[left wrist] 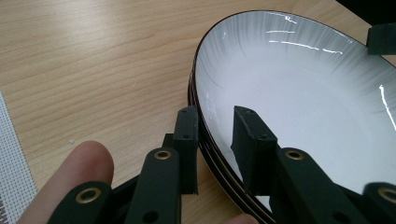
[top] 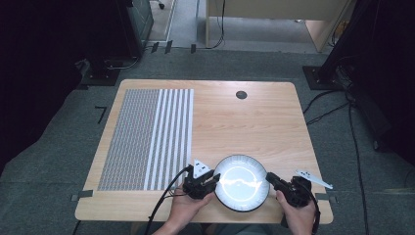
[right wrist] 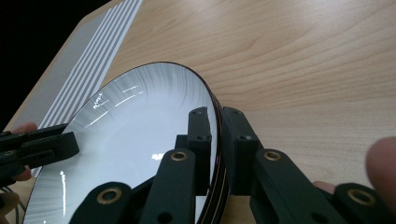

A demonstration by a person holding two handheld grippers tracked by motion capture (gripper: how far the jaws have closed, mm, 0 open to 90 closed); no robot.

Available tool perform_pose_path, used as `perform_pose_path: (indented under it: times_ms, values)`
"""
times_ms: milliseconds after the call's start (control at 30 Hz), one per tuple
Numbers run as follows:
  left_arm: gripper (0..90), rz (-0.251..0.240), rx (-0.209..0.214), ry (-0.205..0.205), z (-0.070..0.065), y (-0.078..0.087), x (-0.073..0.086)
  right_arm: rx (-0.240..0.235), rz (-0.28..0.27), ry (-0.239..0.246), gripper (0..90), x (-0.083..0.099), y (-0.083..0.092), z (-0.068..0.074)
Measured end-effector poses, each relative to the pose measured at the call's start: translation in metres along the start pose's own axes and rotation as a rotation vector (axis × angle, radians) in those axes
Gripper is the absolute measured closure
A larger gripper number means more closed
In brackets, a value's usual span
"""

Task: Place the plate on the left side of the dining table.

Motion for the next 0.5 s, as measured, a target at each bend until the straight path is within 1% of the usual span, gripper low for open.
perform_pose_path:
  times_ms: [33,67,100,167,200,267,400,467,500]
  values:
    - [73.5,0.0,-0.002,-0.001,0.0001,0.0,0.0001,-0.002,0.003,-0.005,84.0,0.0002,-0.0002,-0.0004]
    - [73.9,-0.001,-0.004,-0.005,0.0,0.0001,0.0003,-0.01,0.007,-0.022,83.9,0.0006,-0.0008,-0.0013]
    - [73.9,-0.001,-0.005,-0.008,-0.0001,0.0002,0.0006,-0.01,0.007,-0.022,83.9,0.0006,-0.0008,-0.0013]
    - [73.7,-0.002,-0.005,-0.009,-0.0003,0.0003,0.0009,-0.02,0.004,-0.052,83.3,0.0004,-0.0011,-0.0022]
    - [73.7,-0.002,-0.007,-0.011,-0.0004,0.0003,0.001,-0.021,0.002,-0.056,83.1,0.0004,-0.0012,-0.0023]
    - [73.6,-0.003,-0.013,-0.016,-0.0007,0.0004,0.0014,-0.012,-0.003,-0.049,82.9,0.0004,-0.0016,-0.0015]
    - [73.5,-0.002,-0.018,-0.021,-0.0009,0.0005,0.0017,0.024,-0.021,-0.028,82.8,0.0003,-0.0034,0.001]
    - [73.3,-0.006,-0.017,-0.024,-0.0012,0.0005,0.0021,0.034,-0.022,-0.024,83.6,0.0,-0.0039,0.0017]
    - [73.2,-0.005,-0.019,-0.027,-0.0011,0.0005,0.0023,0.038,-0.019,-0.027,85.7,-0.0004,-0.0042,0.0012]
Point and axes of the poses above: each handheld gripper's, and its own axes: y roughly backward along the jaws, x roughly out of its underside, z roughly to its left, the point moved 7 cm from there along -y, roughly forward along the jaws, and after that the axes turned 10 degrees about y, right-handed, at the moved point
